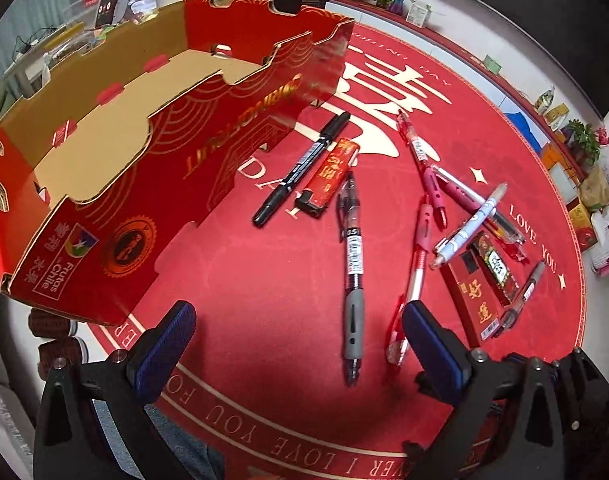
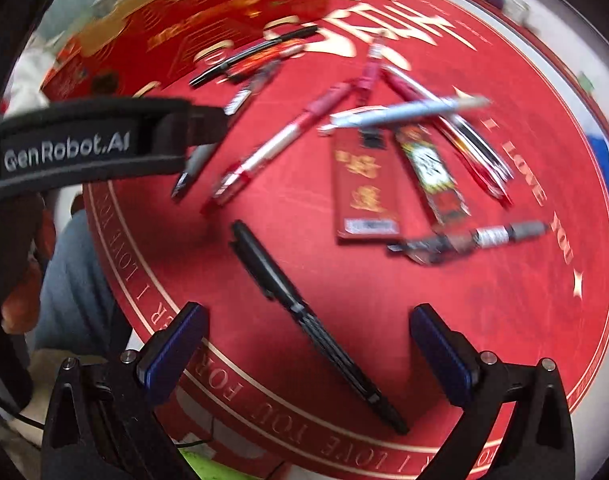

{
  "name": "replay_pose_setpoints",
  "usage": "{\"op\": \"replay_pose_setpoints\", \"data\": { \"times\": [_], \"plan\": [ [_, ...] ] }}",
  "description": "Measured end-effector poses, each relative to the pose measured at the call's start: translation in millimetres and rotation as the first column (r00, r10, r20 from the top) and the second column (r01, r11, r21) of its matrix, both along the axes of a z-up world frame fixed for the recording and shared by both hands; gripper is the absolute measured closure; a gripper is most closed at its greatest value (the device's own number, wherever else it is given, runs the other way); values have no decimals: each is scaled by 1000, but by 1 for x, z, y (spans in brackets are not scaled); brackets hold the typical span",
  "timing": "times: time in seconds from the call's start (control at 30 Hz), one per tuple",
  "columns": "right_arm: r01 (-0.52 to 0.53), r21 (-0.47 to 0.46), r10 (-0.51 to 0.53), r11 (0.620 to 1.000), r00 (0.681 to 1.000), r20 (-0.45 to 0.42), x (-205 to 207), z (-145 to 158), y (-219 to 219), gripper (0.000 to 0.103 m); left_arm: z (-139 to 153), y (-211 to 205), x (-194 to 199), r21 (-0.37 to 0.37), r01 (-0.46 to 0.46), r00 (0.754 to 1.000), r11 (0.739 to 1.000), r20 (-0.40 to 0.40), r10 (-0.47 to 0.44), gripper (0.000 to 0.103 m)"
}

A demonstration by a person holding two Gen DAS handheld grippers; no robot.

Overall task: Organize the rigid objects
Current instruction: 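Move both tools over the pens lying on the red mat, then lower the right tool over the black marker while the left tool nears the red pen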

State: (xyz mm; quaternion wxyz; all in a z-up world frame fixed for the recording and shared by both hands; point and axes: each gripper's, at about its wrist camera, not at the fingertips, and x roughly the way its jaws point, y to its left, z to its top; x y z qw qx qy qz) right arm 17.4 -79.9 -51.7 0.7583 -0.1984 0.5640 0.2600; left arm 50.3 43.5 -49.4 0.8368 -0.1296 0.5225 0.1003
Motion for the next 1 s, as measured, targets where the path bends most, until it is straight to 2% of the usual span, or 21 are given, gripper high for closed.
{"op": "replay_pose_setpoints", "data": {
  "times": [0.13, 0.3, 0.37, 0.47, 0.53, 0.6, 0.77, 0.87, 0.97, 1.0],
  "plan": [
    [-10, -17, 10, 1000, 1000, 11, -8, 0, 3, 0, 0, -1, 0, -1, -1, 1000, 1000, -3, 1, 0],
    [123, -15, -123, 992, 992, 18, 6, 3, -32, 0, -2, -19, 11, 1, 42, 999, 999, -2, -42, 0],
    [207, -17, -207, 978, 978, 25, 17, 5, -54, 0, -2, -29, 18, 1, 66, 998, 998, 2, -66, 0],
    [351, -28, -351, 936, 936, 31, 33, 8, -91, 0, -4, -43, 29, -12, 102, 995, 995, 3, -102, 0],
    [391, -23, -391, 920, 920, 13, 35, 10, -104, 0, -6, -48, 35, -32, 114, 993, 993, -3, -114, 0],
    [398, 17, -397, 917, 917, -29, 34, 11, -110, 0, -11, -48, 39, -46, 110, 994, 993, -16, -111, 0],
    [388, -4, -388, 922, 922, 3, 34, 12, -117, 0, -12, -31, 36, -31, 82, 997, 996, -9, -83, 0],
    [388, -2, -388, 922, 922, 14, 22, 14, -114, 0, -14, -17, 35, -46, 58, 998, 997, -10, -58, 0],
    [395, 2, -395, 919, 919, 22, 14, 15, -108, 0, -15, -17, 36, -4, 67, 998, 998, -15, -67, 0],
    [393, 2, -393, 919, 919, 20, 29, 13, -113, 0, -16, -18, 36, 5, 72, 997, 997, -4, -72, 0]
  ]
}}
